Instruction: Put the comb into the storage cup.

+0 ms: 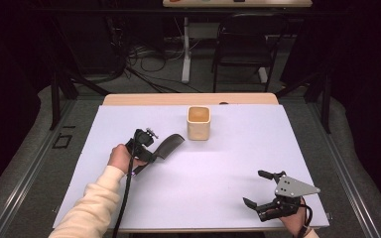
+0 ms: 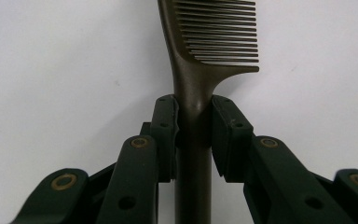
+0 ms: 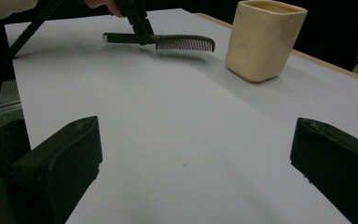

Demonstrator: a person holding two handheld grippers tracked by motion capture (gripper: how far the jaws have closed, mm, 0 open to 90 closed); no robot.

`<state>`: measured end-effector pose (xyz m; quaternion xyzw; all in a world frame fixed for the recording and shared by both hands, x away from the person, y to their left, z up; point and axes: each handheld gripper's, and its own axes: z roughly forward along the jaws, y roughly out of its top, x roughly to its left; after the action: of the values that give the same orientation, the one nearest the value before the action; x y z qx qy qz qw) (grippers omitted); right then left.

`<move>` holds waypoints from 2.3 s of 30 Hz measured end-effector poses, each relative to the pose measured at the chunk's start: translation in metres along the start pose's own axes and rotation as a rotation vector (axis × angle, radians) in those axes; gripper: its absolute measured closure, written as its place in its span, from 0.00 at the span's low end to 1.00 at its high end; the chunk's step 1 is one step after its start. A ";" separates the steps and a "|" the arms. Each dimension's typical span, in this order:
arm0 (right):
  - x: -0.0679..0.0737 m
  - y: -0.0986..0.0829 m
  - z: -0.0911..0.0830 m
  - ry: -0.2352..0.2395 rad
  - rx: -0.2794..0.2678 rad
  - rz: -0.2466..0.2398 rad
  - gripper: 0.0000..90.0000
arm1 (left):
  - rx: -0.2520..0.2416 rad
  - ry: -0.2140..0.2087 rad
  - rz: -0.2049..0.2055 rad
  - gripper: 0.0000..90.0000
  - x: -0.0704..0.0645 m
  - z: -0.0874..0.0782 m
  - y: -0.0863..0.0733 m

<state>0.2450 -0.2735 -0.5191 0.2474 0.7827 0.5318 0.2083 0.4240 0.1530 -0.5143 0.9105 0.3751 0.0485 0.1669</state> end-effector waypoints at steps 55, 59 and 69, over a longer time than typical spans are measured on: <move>0.000 0.000 0.000 -0.004 0.004 -0.002 0.02 | -0.348 -0.027 -0.066 0.80 -0.006 -0.026 -0.027; 0.000 -0.001 0.000 -0.004 0.006 -0.002 0.02 | -0.370 -0.026 -0.068 0.80 -0.005 -0.027 -0.028; -0.001 -0.001 0.000 -0.004 0.007 -0.002 0.02 | -0.404 -0.018 -0.076 0.80 -0.004 -0.028 -0.030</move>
<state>0.2451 -0.2744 -0.5196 0.2484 0.7845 0.5282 0.2096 0.3950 0.1772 -0.4982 0.8442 0.3905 0.1083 0.3510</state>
